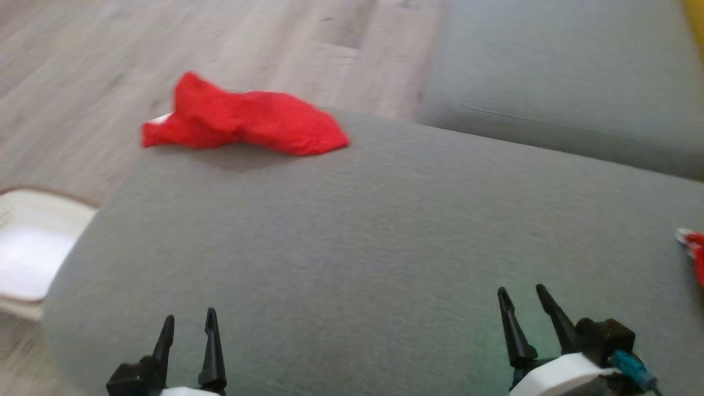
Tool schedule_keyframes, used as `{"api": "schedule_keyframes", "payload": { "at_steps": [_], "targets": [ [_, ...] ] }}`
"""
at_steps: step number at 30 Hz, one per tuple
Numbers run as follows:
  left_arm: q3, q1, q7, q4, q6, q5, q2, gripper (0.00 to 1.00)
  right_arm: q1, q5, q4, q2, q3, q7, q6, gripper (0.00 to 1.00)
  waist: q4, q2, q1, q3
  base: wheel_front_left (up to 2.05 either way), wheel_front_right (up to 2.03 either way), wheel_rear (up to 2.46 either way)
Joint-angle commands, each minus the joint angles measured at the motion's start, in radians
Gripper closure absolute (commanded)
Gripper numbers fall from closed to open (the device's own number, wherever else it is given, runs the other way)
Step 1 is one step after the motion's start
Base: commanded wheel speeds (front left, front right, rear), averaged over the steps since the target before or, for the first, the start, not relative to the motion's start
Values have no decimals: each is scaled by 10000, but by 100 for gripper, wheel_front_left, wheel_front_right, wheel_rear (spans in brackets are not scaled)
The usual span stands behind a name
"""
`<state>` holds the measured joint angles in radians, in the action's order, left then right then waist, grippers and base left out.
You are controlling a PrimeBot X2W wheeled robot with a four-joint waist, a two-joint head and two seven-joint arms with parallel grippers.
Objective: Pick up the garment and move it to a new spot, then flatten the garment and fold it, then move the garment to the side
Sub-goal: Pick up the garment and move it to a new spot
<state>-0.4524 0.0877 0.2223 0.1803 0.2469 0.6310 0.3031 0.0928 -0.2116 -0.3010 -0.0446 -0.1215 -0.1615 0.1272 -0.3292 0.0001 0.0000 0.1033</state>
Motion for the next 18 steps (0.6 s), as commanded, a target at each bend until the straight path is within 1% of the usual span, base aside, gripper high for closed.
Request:
{"api": "schedule_keyframes", "payload": {
  "at_steps": [1,3,6,13,18],
  "targets": [
    [324,-525,9,-420,80,-117,157,0,-561,-115,231,-57,-306,-181,35,0,-866,-1,0,-2,0,0,0],
    [329,-514,-29,-520,122,-129,205,0,-609,-159,180,-57,-404,-210,35,0,-1121,-1,0,-2,0,0,0],
    [433,-458,-4,-676,210,-100,252,0,-762,-158,146,-57,-598,-206,35,0,-1260,-1,0,-121,0,0,0],
    [579,-312,80,-895,340,-63,283,0,-986,-117,3,-57,-762,-243,35,0,-1352,-1,0,-236,0,0,0],
    [632,-279,65,-1046,427,-65,365,0,-945,-39,27,-57,-641,-261,35,0,-1375,-1,0,-254,0,0,0]
  ]
}}
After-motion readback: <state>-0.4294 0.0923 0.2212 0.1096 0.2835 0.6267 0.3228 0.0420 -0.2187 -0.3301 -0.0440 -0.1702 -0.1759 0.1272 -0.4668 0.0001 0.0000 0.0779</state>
